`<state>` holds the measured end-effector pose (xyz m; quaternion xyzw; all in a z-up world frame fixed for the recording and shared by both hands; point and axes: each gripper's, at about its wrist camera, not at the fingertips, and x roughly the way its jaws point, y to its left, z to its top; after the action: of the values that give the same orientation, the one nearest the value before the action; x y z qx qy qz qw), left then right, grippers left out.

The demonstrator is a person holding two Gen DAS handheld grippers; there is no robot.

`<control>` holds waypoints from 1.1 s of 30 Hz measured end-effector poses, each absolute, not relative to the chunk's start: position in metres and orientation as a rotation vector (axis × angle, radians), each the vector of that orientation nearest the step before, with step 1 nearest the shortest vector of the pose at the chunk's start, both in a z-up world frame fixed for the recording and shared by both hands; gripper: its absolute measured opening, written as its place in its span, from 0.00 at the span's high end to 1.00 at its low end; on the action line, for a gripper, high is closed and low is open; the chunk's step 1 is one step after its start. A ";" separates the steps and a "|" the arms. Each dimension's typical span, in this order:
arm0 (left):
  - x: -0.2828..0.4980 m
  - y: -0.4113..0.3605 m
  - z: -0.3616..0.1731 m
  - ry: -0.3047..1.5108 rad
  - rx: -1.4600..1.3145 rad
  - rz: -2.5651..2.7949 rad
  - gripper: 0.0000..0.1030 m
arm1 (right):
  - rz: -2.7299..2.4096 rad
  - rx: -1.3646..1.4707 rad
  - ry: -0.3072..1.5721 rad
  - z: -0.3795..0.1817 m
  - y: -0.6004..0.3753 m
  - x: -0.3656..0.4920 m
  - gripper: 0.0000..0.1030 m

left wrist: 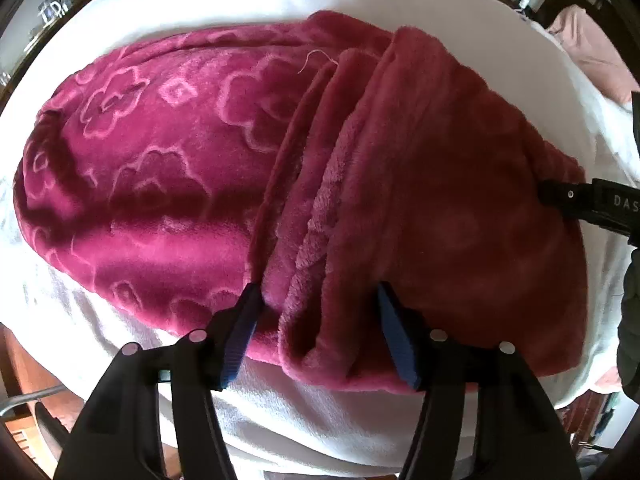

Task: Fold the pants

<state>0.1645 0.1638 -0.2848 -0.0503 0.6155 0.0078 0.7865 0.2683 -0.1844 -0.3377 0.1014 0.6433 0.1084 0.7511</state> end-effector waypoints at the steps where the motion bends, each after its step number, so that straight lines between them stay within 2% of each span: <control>1: 0.166 0.164 -0.286 1.329 -0.112 0.024 0.38 | 0.236 0.217 1.407 -0.338 -0.183 0.269 0.40; 6: 0.173 0.166 -0.284 1.344 -0.145 0.024 0.38 | 0.223 0.148 1.395 -0.317 -0.169 0.261 0.40; 14: 0.172 0.195 -0.260 1.307 -0.265 0.043 0.38 | 0.399 0.041 1.257 -0.273 -0.077 0.256 0.40; 19: 0.171 0.233 -0.244 1.266 -0.314 0.093 0.37 | 0.433 -0.014 1.262 -0.282 -0.024 0.266 0.40; 22: 0.170 0.271 -0.243 1.255 -0.362 0.169 0.29 | 0.397 -0.044 1.283 -0.297 -0.002 0.274 0.40; 33: 0.167 0.424 -0.238 1.198 -0.488 0.392 0.29 | 0.262 -0.110 1.341 -0.335 0.014 0.292 0.37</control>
<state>0.1667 0.4241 -0.2381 -0.2260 0.5544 0.1814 0.7801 0.2922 0.0136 -0.3347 -0.0510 0.6193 0.1210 0.7741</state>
